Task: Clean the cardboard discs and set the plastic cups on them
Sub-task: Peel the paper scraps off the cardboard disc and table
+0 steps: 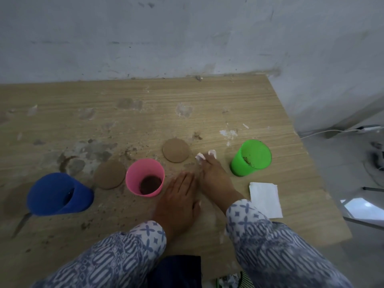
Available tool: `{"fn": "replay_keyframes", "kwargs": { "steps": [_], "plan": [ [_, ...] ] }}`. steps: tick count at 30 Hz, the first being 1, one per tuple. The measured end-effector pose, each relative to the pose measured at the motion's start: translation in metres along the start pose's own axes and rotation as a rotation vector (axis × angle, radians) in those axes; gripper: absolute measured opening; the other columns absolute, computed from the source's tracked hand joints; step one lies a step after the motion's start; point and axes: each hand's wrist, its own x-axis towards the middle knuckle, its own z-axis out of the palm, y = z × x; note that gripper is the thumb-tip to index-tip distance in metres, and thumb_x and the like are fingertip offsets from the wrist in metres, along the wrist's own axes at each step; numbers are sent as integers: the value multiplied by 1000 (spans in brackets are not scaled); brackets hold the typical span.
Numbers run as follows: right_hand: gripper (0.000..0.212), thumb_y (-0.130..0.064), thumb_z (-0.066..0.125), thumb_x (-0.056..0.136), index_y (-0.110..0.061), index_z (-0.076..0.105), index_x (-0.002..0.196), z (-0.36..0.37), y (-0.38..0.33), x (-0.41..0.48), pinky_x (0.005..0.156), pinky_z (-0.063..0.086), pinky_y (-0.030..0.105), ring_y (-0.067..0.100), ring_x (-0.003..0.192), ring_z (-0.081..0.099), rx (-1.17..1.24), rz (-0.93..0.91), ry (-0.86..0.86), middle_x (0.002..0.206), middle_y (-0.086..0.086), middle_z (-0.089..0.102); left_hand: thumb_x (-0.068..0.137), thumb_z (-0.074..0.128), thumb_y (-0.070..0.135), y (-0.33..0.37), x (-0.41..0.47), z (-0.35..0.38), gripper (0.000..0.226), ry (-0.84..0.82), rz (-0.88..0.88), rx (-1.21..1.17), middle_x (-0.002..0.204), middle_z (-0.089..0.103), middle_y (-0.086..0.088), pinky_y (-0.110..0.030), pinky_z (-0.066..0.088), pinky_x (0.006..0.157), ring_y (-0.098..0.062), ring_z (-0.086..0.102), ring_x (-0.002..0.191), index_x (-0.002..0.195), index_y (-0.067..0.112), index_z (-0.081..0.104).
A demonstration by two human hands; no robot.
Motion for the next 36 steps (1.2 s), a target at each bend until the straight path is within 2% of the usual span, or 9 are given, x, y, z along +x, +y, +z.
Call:
{"fn": "replay_keyframes", "kwargs": {
  "steps": [4, 8, 11, 15, 17, 24, 29, 32, 36],
  "plan": [
    [38, -7, 37, 92, 8, 51, 124, 16, 10, -30, 102, 40, 51, 46, 122, 45, -11, -133, -32, 125, 25, 56, 87, 43, 40, 1, 0, -2, 61, 22, 16, 0, 144, 46, -13, -46, 21, 113, -27, 39, 136, 139, 8, 44],
    [43, -2, 41, 87, 6, 47, 128, -5, 6, -25, 106, 36, 48, 42, 128, 40, 50, 37, 143, 133, 26, 48, 87, 42, 41, 0, -1, 1, 62, 7, 4, 12, 143, 46, -13, -45, 22, 112, -27, 41, 135, 138, 7, 46],
    [45, -7, 34, 92, 4, 37, 136, -5, 0, -2, 114, 22, 45, 36, 137, 27, -24, 82, 9, 146, 23, 32, 88, 41, 40, 0, -1, 2, 63, 0, -3, -17, 146, 43, -13, -46, 25, 113, -28, 37, 137, 141, 7, 43],
    [48, -10, 21, 90, 14, 50, 120, 15, -3, -12, 102, 34, 58, 47, 122, 44, -116, -172, -86, 127, 27, 54, 90, 44, 39, 1, 0, 1, 62, 28, 6, -68, 148, 40, -12, -46, 27, 114, -27, 33, 139, 143, 8, 39],
    [43, -11, 32, 88, 10, 55, 117, 13, -2, -30, 93, 46, 54, 45, 115, 52, -64, -142, 5, 119, 22, 61, 89, 45, 39, 1, 0, 0, 61, 41, 15, -55, 147, 41, -12, -46, 25, 114, -26, 35, 138, 142, 8, 40],
    [38, 3, 44, 80, 12, 57, 115, -11, -2, 1, 92, 46, 53, 49, 114, 51, 84, 103, 159, 118, 30, 57, 88, 41, 43, 0, 1, 3, 63, -14, -7, 25, 146, 43, -12, -45, 20, 113, -27, 37, 137, 141, 8, 42],
    [39, -8, 38, 82, 9, 64, 104, 2, -3, -11, 79, 54, 51, 44, 101, 61, -144, -174, 85, 104, 22, 67, 88, 42, 40, 0, 0, 0, 62, 13, 3, -22, 147, 41, -12, -43, 18, 115, -26, 35, 139, 141, 8, 41],
    [36, -6, 40, 87, 7, 57, 117, 10, 7, -31, 94, 46, 53, 46, 115, 52, -51, -146, 109, 118, 23, 61, 88, 42, 39, 1, 0, -1, 60, 19, 15, -17, 145, 44, -13, -45, 22, 114, -27, 37, 138, 139, 8, 44],
    [41, 9, 58, 73, 12, 57, 114, -4, 6, -13, 84, 51, 55, 52, 109, 53, -1, 10, 148, 114, 28, 60, 87, 41, 41, 0, 1, 1, 61, -5, 3, 22, 143, 46, -14, -46, 23, 112, -28, 40, 136, 138, 7, 46]
  ]
}}
